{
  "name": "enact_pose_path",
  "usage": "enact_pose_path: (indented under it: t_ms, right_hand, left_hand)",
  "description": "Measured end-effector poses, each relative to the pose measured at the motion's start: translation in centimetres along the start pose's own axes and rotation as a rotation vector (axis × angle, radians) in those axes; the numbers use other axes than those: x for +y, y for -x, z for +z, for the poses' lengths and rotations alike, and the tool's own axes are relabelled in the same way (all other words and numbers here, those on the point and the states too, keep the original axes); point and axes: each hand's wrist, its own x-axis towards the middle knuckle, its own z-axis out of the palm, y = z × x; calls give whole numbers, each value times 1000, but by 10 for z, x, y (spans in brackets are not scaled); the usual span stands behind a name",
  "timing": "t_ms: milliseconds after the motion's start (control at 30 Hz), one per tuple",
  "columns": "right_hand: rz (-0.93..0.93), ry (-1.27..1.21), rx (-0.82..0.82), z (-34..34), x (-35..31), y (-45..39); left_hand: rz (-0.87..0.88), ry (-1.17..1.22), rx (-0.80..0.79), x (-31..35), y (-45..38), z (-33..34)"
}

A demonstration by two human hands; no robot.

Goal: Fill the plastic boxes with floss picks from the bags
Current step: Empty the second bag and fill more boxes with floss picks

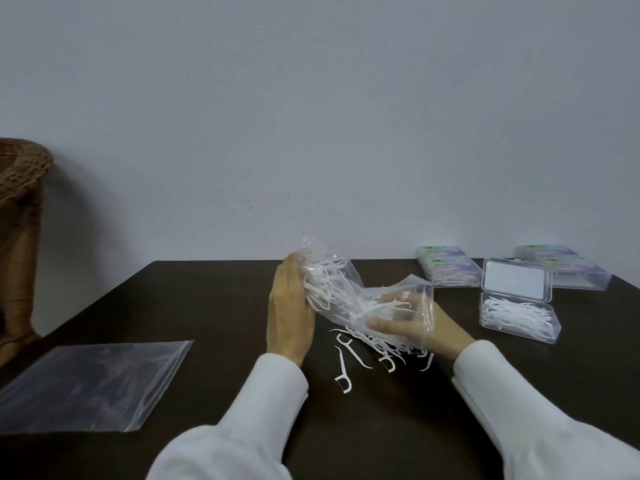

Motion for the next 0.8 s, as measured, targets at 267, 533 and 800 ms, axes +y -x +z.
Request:
enact_pose_path:
  t_ms: [267, 533, 800]
  right_hand:
    - [12, 148, -7, 0, 5, 1]
    - [-119, 130, 61, 2, 9, -3]
    - [-143, 7, 146, 0, 0, 0]
  left_hand:
    - [39, -95, -3, 2, 2, 3]
    - [8, -212, 53, -2, -1, 0]
    - [-42, -313, 97, -3, -3, -2]
